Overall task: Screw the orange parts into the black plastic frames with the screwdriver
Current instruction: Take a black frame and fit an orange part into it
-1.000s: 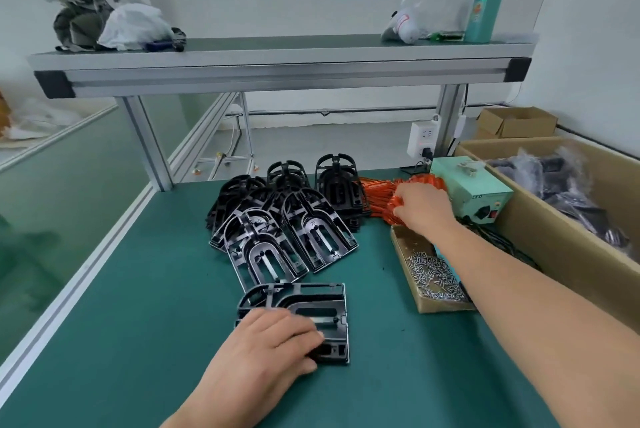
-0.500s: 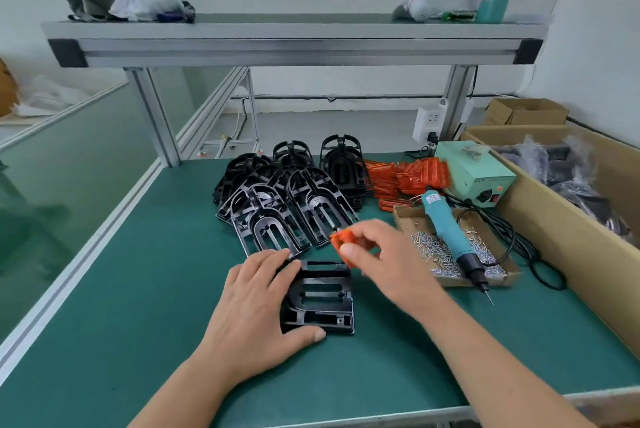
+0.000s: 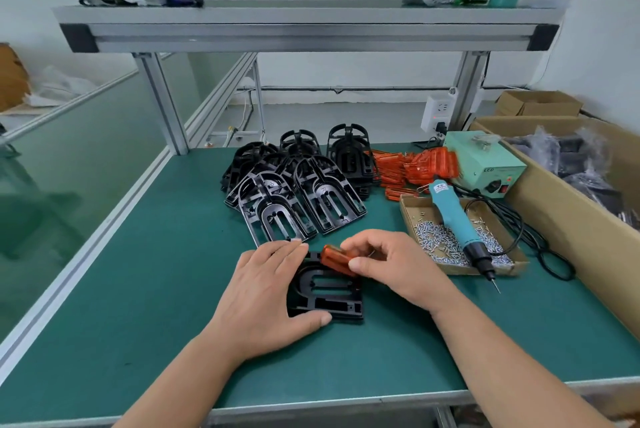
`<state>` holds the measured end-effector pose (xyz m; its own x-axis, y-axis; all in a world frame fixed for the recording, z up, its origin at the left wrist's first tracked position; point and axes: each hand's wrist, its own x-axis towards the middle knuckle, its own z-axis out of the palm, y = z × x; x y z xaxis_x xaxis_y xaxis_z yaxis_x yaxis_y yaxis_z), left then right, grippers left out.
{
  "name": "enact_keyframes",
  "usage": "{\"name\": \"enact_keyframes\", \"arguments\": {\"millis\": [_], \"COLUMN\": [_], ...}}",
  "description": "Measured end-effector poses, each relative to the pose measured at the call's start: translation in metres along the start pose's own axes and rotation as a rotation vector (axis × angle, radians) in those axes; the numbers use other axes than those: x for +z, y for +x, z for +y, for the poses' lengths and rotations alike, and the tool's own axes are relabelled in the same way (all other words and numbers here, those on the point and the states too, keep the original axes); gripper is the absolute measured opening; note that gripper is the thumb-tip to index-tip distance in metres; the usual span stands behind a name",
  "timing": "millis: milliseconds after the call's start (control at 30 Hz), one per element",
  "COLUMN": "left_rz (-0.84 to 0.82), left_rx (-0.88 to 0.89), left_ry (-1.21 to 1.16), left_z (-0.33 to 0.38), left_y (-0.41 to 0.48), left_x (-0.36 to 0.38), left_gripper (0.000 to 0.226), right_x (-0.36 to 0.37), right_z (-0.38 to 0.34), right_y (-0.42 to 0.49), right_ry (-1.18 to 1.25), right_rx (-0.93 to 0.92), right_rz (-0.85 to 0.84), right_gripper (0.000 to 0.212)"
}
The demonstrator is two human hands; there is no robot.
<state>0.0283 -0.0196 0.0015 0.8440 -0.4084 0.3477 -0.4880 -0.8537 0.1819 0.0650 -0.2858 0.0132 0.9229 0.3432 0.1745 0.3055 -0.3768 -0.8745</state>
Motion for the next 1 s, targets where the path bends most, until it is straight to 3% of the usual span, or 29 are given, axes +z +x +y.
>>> {"name": "enact_keyframes", "arguments": {"millis": [100,267,667,1000], "left_rz": [-0.009,-0.004,0.018,0.022], "left_rx": [-0.013,-0.015,-0.002,0.007], "left_ry": [-0.02,-0.036,-0.08,-0.137], "left_z": [-0.002,-0.006,-0.007,-0.01], "left_y": [0.002,0.0,0.001,0.0], "left_x": [0.001,0.004,0.006,0.006], "left_gripper": [0.108,0.109,0.092,0.087], "right_x": [0.007,0.013,0.012,0.009], "right_z": [-0.002,-0.004,0.0,0.004], "right_y": [-0.002,-0.002,0.0,0.0], "right_ry": [-0.168,-0.224,-0.241,-0.17], "right_rx": [-0.133,-0.263,-0.24,-0.091], "right_rz": [-0.037,-0.122,-0.193,-0.189], "right_gripper": [0.022,0.016,0.011,0.038]}}
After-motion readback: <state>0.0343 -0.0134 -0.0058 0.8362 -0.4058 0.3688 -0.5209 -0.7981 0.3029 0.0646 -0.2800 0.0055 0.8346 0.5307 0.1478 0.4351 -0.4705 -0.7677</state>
